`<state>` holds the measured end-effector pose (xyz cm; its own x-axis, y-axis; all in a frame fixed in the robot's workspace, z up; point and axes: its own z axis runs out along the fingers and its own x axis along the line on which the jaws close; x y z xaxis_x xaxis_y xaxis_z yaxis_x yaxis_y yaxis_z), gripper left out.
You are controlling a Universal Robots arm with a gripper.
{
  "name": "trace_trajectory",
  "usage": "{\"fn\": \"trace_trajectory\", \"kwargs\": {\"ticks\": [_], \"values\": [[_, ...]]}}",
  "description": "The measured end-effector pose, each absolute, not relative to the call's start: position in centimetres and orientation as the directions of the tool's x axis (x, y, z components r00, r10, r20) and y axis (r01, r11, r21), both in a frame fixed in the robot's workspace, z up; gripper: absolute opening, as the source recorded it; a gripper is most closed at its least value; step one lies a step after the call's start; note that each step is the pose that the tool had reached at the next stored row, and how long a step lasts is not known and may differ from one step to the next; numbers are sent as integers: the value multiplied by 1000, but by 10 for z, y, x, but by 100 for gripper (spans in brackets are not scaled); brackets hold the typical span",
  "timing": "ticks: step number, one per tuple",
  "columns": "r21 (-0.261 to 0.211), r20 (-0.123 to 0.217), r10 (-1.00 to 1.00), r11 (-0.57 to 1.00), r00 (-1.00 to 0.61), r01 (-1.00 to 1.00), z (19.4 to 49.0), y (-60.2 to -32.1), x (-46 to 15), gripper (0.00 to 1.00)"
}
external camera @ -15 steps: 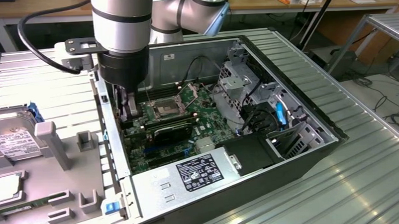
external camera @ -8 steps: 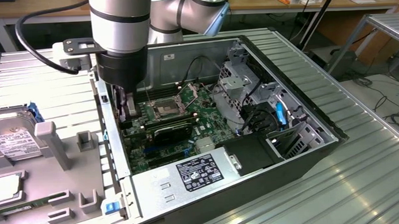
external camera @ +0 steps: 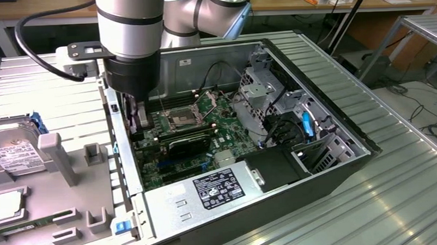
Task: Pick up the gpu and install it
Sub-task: 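Press down on the gpu until it lock into place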
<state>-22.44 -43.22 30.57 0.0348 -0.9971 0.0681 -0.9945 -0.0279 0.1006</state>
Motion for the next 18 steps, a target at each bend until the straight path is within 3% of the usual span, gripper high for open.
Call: {"fn": "trace_trajectory", "kwargs": {"ticks": [8,18], "values": [[63,69,-997,-32,37,-997,306,-432,-223,11],[62,69,-997,-32,36,-998,306,-422,-218,11]]}}
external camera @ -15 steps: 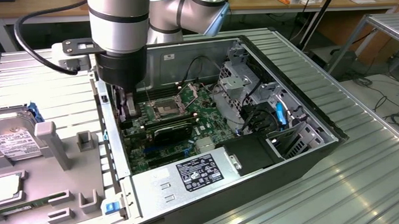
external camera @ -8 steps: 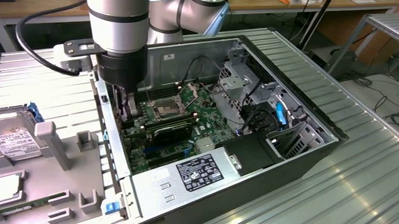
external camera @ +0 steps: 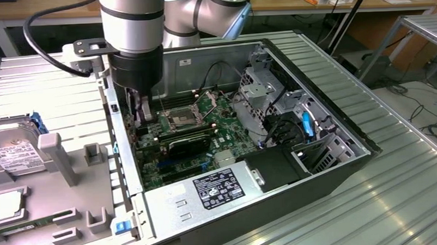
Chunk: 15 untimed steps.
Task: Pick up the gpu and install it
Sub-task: 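Press down on the gpu until it lock into place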
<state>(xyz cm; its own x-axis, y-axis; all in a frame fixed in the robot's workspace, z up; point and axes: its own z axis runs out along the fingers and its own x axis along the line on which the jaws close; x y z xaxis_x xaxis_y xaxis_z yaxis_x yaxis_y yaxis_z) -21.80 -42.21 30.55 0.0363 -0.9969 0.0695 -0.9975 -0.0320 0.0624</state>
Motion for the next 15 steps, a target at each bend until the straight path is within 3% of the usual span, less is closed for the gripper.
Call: {"fn": "trace_trajectory", "kwargs": {"ticks": [15], "values": [[63,70,-997,-25,29,-998,305,-415,-228,11]]}}
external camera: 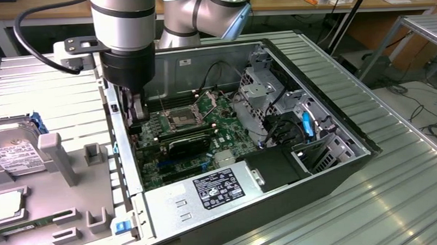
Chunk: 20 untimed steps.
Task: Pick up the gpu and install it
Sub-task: 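Press down on the gpu until it lock into place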
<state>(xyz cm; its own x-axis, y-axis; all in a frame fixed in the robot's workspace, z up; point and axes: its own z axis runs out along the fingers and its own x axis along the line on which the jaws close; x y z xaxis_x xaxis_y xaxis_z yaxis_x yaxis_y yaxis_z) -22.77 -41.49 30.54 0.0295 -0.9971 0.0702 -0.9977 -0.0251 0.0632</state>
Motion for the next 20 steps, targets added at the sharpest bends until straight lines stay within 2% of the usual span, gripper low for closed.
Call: {"fn": "trace_trajectory", "kwargs": {"ticks": [9,16,20], "values": [[65,75,-997,-25,30,-998,305,-416,-229,11],[86,100,-995,-23,31,-996,306,-417,-232,11],[68,100,-995,-24,31,-997,303,-417,-226,11]]}}
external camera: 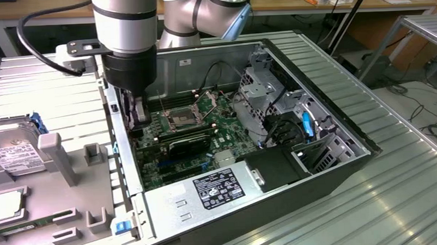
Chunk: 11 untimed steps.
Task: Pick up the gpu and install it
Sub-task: 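Press down on the gpu until it lock into place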
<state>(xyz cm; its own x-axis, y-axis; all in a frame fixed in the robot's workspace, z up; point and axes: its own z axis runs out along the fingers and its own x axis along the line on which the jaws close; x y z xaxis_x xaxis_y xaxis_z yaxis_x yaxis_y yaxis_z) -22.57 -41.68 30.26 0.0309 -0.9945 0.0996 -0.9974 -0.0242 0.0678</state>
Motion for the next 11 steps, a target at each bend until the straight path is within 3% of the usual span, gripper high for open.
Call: {"fn": "trace_trajectory", "kwargs": {"ticks": [11], "values": [[48,106,-994,-26,31,-998,301,-417,-221,11]]}}
